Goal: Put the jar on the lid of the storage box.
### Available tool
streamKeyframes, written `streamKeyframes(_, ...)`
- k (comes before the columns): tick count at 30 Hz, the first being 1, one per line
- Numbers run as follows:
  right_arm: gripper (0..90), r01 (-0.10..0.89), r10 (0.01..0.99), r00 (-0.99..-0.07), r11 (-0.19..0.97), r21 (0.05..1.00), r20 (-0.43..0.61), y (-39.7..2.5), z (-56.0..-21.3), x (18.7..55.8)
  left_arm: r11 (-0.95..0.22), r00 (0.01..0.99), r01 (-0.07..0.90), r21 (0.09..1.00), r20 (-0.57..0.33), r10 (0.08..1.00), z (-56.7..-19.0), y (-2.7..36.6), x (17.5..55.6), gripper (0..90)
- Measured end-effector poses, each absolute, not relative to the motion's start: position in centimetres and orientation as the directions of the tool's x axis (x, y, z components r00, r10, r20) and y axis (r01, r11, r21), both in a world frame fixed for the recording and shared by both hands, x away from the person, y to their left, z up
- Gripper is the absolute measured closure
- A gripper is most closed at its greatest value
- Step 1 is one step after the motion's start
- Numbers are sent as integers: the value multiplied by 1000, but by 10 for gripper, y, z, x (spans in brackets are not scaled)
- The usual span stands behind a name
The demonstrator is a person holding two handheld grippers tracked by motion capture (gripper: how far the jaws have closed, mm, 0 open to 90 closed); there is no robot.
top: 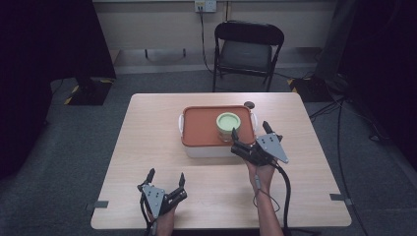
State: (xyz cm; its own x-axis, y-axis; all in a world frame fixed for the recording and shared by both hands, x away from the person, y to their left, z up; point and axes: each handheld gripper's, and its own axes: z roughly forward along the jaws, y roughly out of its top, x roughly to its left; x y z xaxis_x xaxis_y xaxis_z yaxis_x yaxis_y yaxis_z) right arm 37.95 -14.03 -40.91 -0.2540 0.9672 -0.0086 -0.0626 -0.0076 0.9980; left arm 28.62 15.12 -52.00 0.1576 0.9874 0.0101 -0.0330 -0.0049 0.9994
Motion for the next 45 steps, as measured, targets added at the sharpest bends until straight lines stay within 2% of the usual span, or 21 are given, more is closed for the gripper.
streamKeyframes(7,0,-59,978,-207,16,998,-28,-145,-411,373,-5,158,-33,999,10,987,-520,151,286,25)
streamKeyframes(13,0,-37,977,-210,10,999,-17,-148,-415,369,-5,158,-33,999,10,987,-520,151,286,25)
streamKeyframes(24,0,-56,976,-214,33,998,-44,-148,-425,358,-5,158,-33,999,10,987,-520,151,286,25)
streamKeyframes(45,0,-63,976,-219,-24,998,9,-157,-435,331,-5,158,-33,999,10,987,-520,151,286,25)
